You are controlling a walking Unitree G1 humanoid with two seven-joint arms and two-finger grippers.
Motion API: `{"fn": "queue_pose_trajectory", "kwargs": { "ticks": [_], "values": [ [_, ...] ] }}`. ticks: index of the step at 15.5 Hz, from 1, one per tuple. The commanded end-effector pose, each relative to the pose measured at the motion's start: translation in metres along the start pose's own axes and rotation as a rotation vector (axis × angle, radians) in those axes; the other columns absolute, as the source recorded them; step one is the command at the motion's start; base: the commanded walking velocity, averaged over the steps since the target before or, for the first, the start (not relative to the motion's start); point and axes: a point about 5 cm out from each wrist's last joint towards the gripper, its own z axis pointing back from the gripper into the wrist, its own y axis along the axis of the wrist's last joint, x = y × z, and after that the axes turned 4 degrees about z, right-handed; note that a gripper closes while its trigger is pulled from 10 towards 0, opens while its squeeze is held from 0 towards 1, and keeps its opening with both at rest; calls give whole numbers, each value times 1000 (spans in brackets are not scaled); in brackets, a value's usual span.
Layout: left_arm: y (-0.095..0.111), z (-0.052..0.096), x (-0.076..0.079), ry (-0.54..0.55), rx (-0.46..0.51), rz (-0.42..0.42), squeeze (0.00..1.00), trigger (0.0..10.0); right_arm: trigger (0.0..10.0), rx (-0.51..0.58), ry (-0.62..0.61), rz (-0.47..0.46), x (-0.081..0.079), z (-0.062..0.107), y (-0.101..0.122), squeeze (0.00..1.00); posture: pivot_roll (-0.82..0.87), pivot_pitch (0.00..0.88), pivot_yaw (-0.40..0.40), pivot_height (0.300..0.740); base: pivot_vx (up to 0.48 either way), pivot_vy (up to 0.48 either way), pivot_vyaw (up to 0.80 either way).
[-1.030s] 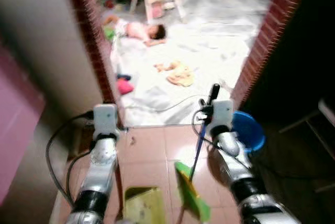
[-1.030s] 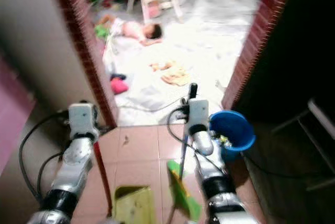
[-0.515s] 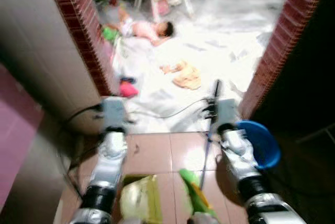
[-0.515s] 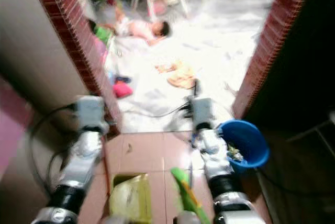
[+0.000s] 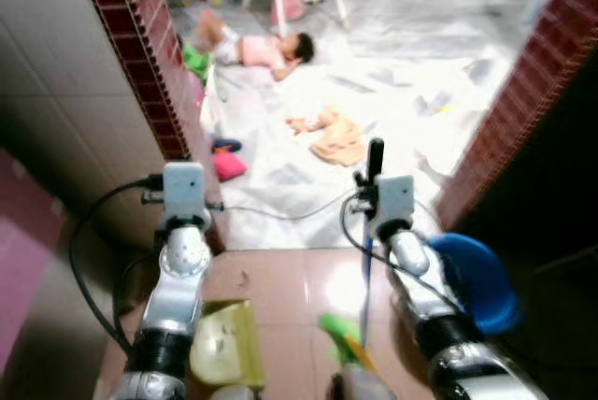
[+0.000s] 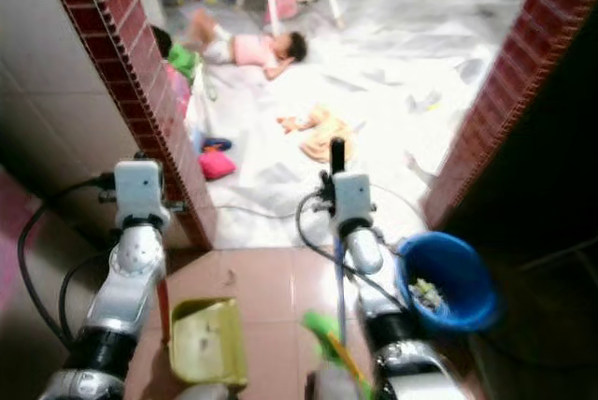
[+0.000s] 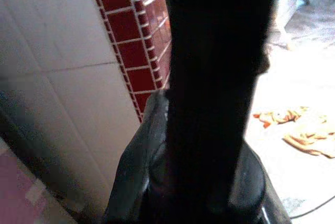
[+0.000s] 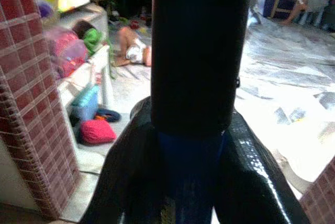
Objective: Sweep floor
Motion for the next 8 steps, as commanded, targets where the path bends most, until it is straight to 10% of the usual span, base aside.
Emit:
{"fn": "queue_pose_trajectory", "kwargs": {
  "ticks": [1,8],
  "values": [
    [18,-7,-11,41,84,-12,0,10000,10000,56,9,-20,-7,-5,12,0,-19,0,22,731,240,416,0],
    [13,-21,-15,59,75,-27,0,10000,10000,62,0,-11,-5,-5,13,0,-30,0,17,731,315,319,0]
  ]
}}
